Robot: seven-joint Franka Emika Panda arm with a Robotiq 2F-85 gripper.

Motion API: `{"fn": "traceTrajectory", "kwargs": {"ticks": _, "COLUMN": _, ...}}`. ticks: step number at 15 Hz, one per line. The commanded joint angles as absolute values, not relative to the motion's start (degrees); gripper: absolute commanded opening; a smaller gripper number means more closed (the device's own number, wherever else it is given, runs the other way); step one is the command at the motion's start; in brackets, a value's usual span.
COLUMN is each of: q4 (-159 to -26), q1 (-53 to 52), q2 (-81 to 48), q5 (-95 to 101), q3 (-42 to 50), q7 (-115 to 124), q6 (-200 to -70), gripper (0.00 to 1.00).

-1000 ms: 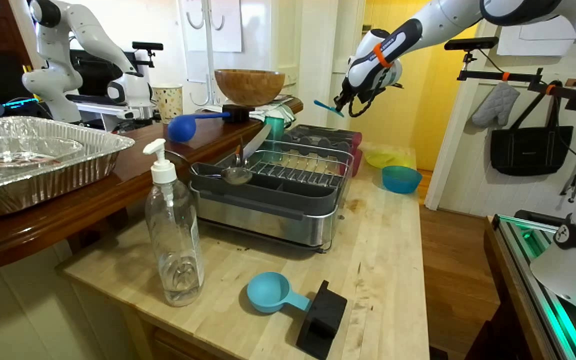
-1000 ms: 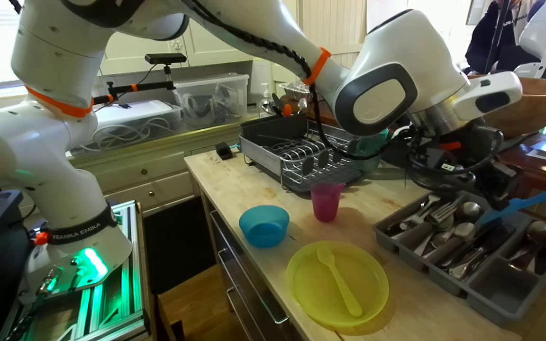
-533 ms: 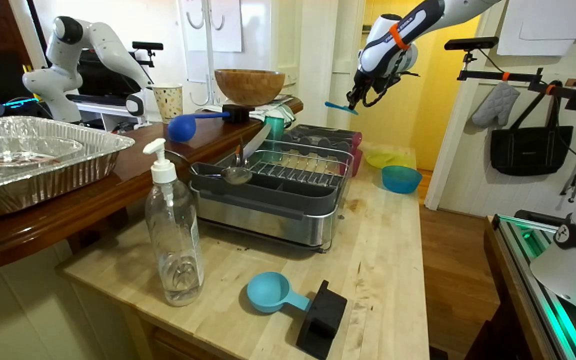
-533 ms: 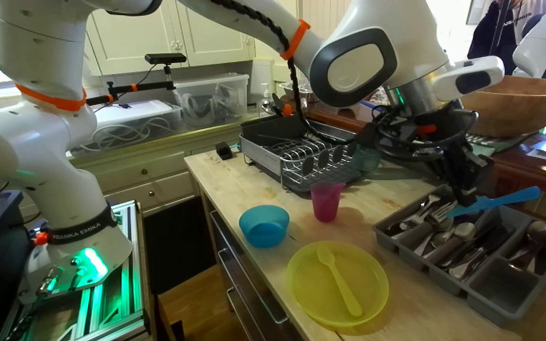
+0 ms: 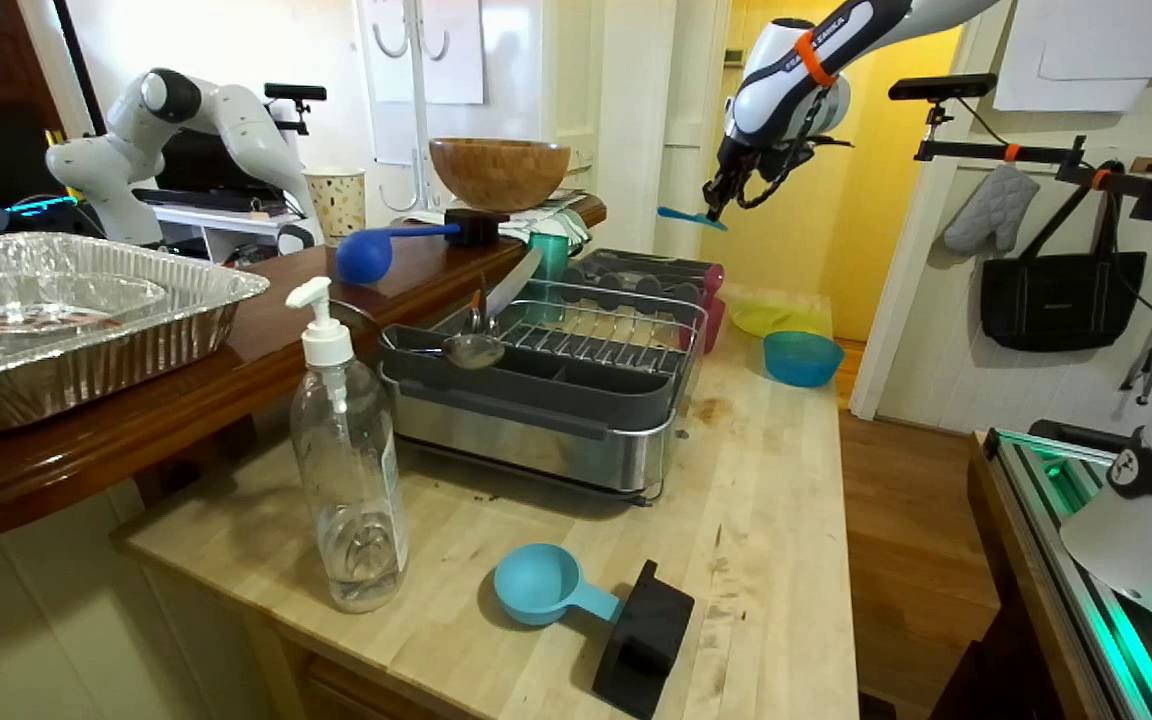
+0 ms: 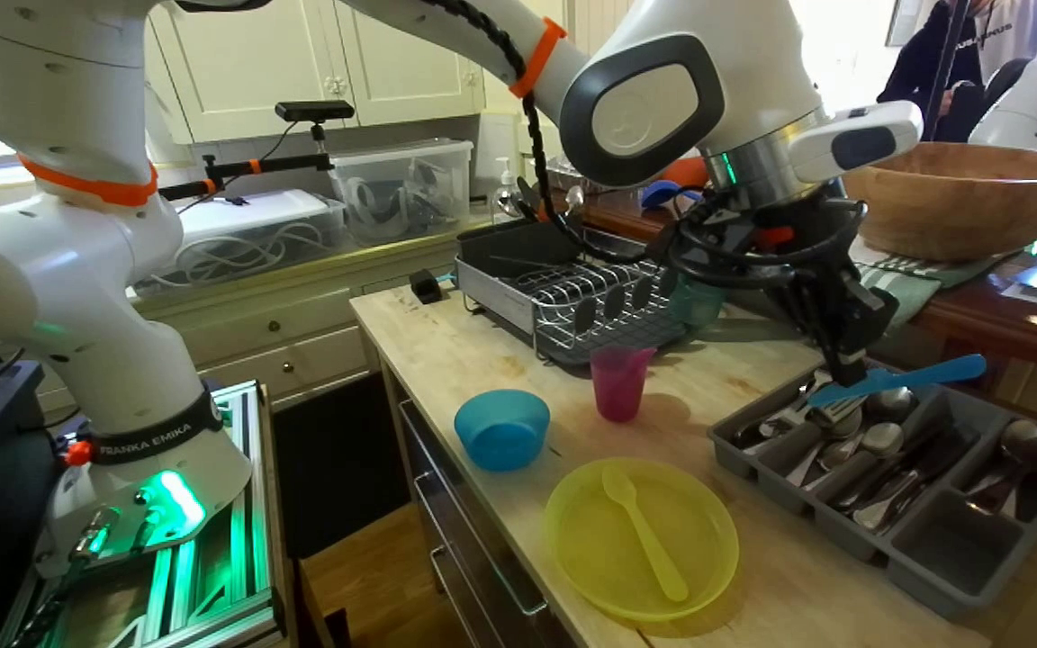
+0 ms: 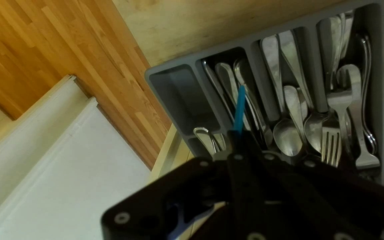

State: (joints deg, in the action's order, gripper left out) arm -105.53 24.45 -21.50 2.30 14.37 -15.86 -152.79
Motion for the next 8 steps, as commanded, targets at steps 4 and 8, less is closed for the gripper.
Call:
{"fn": "traceTrajectory", "kwargs": {"ticks": 4, "q4": -105.38, "q1": 24.38, "q2": -21.53, "q5": 2.34, "q3": 14.43, "q7": -15.78, "q6": -152.60, "gripper": 0.01}}
{"fn": "traceTrajectory", "kwargs": {"ticks": 8, "q4": -109.27, "q1": 20.21, "q2": -18.85, "q5": 7.23, "q3": 17.34, "q7": -9.47, "q6": -154.57, "gripper": 0.01}}
